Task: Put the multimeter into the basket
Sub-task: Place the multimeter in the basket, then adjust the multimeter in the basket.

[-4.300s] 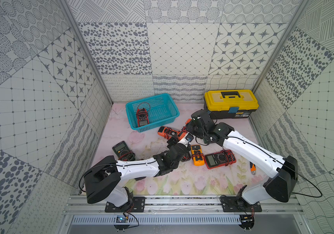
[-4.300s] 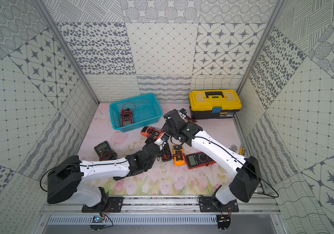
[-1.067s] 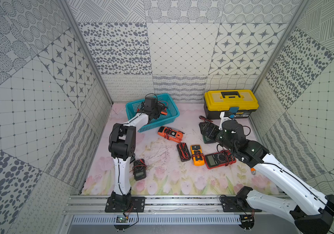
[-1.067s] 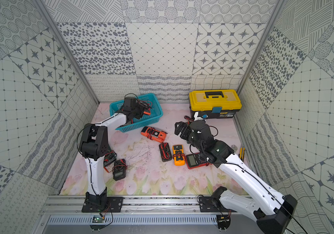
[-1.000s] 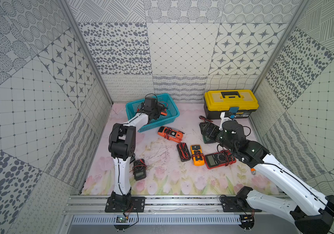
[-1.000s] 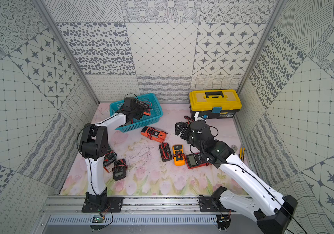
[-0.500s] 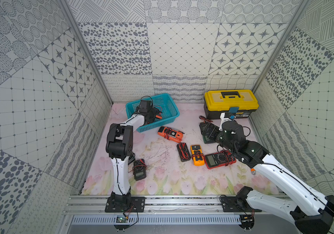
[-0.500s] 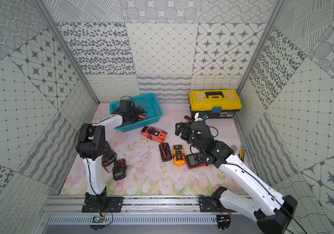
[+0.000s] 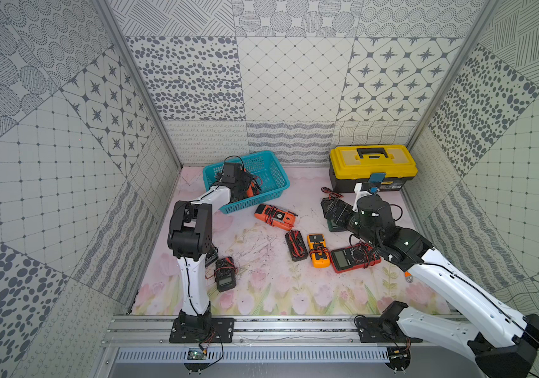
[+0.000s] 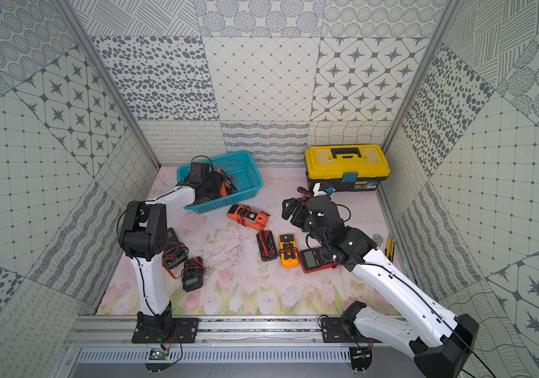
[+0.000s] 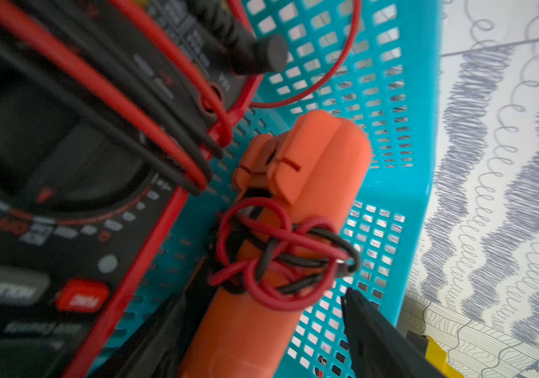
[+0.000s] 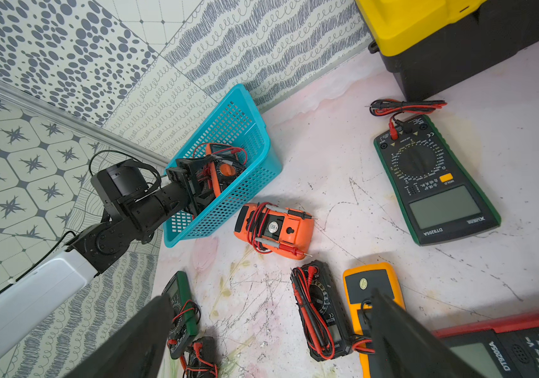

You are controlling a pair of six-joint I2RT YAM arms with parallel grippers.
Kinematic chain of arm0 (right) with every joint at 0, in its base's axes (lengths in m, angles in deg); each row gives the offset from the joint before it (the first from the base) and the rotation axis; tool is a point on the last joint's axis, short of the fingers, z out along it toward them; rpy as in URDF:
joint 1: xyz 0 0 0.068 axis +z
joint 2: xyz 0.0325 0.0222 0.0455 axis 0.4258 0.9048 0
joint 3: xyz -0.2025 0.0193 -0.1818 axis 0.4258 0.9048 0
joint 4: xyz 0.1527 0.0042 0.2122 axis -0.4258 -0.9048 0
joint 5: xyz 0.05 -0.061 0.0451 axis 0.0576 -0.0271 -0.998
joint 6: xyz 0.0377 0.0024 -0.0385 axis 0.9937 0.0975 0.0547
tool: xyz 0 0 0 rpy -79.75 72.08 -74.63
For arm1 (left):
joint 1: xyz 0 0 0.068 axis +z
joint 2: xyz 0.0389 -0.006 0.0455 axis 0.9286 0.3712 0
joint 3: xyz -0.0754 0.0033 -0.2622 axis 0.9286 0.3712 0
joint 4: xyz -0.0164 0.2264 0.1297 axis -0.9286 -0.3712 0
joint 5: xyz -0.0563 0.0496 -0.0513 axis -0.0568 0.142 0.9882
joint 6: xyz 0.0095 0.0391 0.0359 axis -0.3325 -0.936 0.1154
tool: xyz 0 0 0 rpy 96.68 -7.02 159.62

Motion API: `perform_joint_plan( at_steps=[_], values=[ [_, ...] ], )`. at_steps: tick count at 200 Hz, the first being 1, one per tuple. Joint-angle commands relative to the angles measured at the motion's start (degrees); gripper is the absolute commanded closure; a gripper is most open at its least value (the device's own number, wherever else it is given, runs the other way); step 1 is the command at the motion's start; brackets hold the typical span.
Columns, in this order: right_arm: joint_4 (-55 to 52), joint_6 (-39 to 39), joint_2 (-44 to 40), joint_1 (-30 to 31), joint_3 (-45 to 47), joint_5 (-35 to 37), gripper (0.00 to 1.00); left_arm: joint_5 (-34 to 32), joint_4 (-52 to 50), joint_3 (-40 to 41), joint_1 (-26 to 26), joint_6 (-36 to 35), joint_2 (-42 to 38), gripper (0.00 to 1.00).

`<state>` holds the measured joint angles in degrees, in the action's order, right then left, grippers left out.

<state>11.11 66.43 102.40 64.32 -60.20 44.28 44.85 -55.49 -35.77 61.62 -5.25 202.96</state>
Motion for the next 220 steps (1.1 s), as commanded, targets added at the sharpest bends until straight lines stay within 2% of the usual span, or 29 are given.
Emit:
perform_joint_plan(
  at_steps=[1,41,82,130,155,171,220],
  values=[
    [2.3,0.5,0.1,-0.2,0.5,0.2,0.02,-3.8,-1.8,-0.9,0.3,-4.6,-3.5,0.20],
    [2.3,0.5,0.1,-0.3,0.4,-0.1,0.02,-8.9,-4.5,0.4,0.3,-8.6,-8.1,0.21],
    [2.6,0.7,0.2,-0.3,0.4,-0.4,0.02,-10.1,-9.0,-4.8,-1.1,-18.2,-8.9,0.38],
    [2.2,1.0,-0.3,-0.3,0.7,0.1,0.02,-1.8,-20.6,-19.1,-1.8,-30.1,0.9,0.59],
    [1.9,1.0,-0.7,-0.3,0.7,0.6,0.02,-1.8,-25.8,-23.4,-1.6,-32.6,4.9,0.73],
    [1.6,1.1,-0.9,-0.3,0.7,0.9,0.01,-2.2,-29.1,-25.6,-1.2,-33.1,6.7,0.77],
    [1.7,2.0,-0.6,-0.3,1.0,1.5,0.02,-4.3,-39.2,-33.0,-0.5,-35.1,12.5,0.79]
  ],
)
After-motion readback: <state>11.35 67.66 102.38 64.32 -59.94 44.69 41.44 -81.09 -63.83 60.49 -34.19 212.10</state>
